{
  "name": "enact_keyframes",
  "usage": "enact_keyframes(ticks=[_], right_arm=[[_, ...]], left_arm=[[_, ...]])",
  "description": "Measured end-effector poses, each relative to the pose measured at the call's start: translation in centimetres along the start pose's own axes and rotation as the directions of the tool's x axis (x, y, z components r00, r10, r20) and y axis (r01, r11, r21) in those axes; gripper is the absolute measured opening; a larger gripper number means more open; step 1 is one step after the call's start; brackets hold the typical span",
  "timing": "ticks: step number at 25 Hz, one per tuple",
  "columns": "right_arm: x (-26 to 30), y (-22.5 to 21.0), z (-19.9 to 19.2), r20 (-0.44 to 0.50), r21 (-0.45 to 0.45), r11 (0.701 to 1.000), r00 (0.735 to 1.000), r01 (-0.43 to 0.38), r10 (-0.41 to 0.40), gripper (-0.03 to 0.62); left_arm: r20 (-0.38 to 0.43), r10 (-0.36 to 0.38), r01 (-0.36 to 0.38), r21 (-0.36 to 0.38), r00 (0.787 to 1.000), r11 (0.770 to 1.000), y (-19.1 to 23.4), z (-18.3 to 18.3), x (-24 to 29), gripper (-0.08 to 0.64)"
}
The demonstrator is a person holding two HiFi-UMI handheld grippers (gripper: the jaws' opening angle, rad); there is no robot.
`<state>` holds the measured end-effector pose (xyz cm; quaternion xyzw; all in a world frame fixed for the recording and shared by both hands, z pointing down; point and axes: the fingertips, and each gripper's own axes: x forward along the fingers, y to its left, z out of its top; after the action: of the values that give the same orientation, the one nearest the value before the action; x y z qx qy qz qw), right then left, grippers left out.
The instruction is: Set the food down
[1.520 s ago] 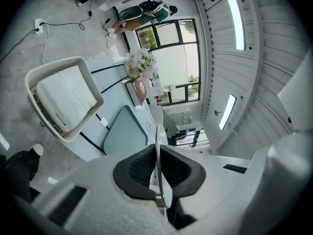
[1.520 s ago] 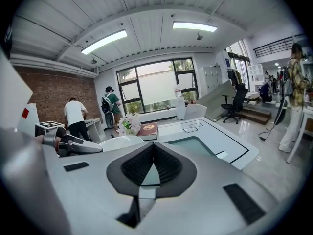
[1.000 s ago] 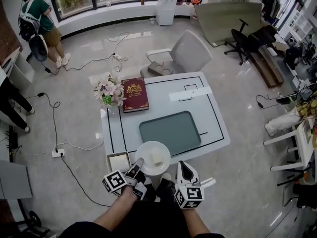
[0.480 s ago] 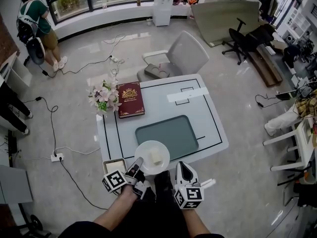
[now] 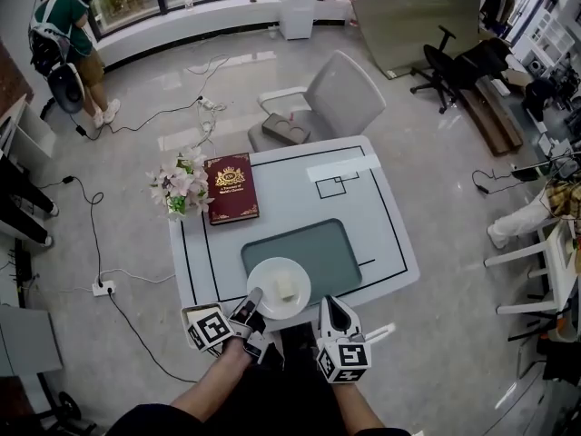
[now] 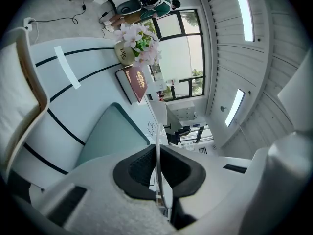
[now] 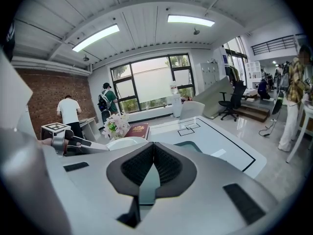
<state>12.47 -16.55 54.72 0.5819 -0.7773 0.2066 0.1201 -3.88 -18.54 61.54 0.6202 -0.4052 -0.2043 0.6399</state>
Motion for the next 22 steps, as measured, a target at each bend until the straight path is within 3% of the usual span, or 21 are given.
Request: enact_keyframes(ticks=[22], right_arm=[[4.5,-3.7,-2.3,-0.133,0.027,0.997,0.989,-0.067,0.07,0.009]], left_arm=[[-0.005,0.091,-0.091,0.002,0.996,0.996,4.4,-0.8,8.9,0.019]])
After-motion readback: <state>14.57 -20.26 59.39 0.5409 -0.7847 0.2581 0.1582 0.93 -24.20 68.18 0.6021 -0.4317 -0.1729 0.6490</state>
